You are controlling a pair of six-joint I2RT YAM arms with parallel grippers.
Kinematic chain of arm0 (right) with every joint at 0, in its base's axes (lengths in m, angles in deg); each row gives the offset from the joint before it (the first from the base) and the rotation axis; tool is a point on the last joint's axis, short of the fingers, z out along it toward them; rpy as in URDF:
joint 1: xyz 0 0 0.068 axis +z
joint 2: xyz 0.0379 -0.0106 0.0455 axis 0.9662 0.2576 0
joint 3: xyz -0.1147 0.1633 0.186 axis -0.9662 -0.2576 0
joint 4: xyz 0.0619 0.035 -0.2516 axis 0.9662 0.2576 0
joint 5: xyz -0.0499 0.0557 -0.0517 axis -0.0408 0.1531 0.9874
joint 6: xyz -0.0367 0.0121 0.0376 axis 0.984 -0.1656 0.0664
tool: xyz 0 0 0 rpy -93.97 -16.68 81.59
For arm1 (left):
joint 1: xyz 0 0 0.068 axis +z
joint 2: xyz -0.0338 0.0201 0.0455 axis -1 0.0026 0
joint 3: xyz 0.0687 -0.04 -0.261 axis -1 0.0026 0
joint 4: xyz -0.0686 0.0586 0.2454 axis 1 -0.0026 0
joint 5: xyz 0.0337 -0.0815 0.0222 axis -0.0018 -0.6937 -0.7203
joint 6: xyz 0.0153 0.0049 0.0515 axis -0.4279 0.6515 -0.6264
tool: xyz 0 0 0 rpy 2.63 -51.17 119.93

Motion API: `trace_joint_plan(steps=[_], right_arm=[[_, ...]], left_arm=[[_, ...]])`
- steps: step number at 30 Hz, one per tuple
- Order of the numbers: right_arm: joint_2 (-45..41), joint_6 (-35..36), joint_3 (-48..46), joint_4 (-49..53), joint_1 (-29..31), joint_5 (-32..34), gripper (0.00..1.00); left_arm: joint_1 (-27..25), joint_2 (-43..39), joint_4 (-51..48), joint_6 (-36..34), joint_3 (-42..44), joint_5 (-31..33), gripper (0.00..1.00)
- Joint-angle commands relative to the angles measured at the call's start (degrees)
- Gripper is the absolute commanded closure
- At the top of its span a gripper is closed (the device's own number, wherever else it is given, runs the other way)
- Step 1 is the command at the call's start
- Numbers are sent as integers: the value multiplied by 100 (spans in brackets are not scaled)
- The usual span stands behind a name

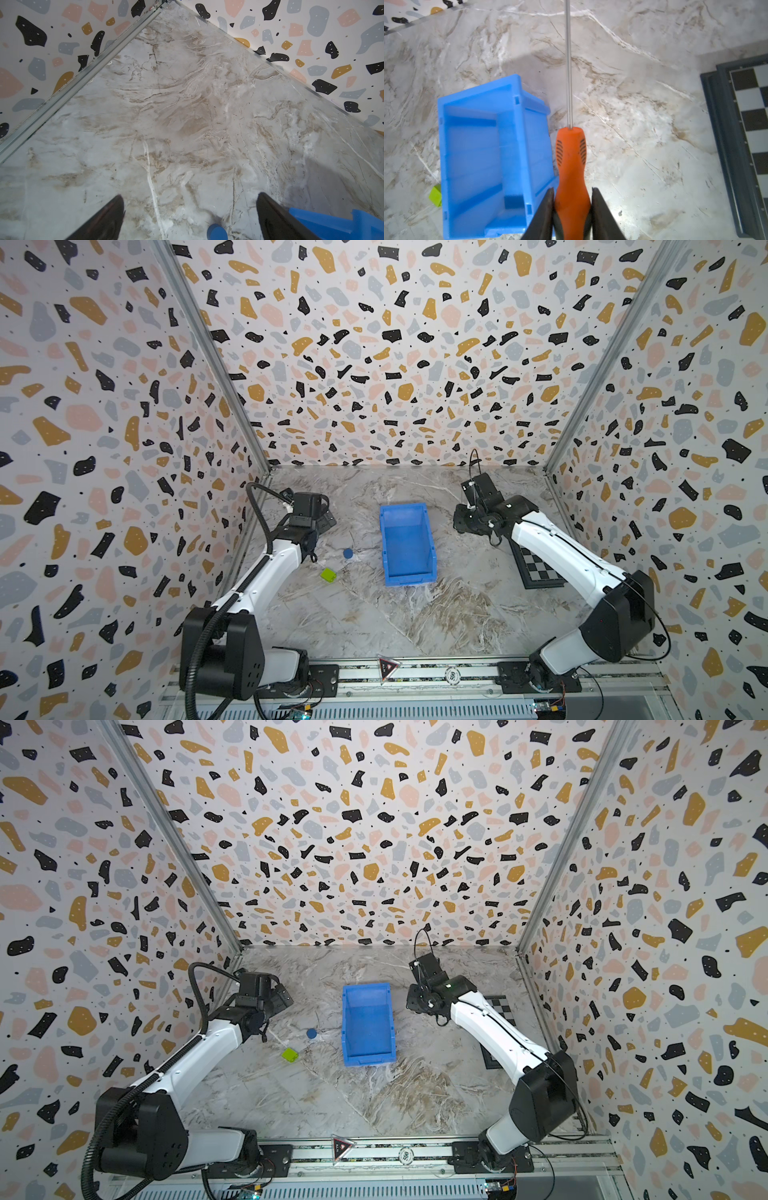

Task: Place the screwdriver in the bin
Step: 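Lift the screwdriver with the right gripper and carry it over the blue bin, then lower the screwdriver into the blue bin and open the right gripper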

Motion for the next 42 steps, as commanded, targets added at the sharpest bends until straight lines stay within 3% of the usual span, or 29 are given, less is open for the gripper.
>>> trace_joint_plan(steps=[1, 15, 42], right_arm=[[305, 310, 602, 81, 354, 22, 74], [1431, 350, 689, -295, 1377, -238, 73], [2201, 152, 600, -371, 1759, -248, 69]], left_arm=[[-25, -119, 20, -30, -150, 37, 0], [-25, -246, 86, 11, -173, 86, 0], [-25, -418, 180, -153, 90, 178, 0]])
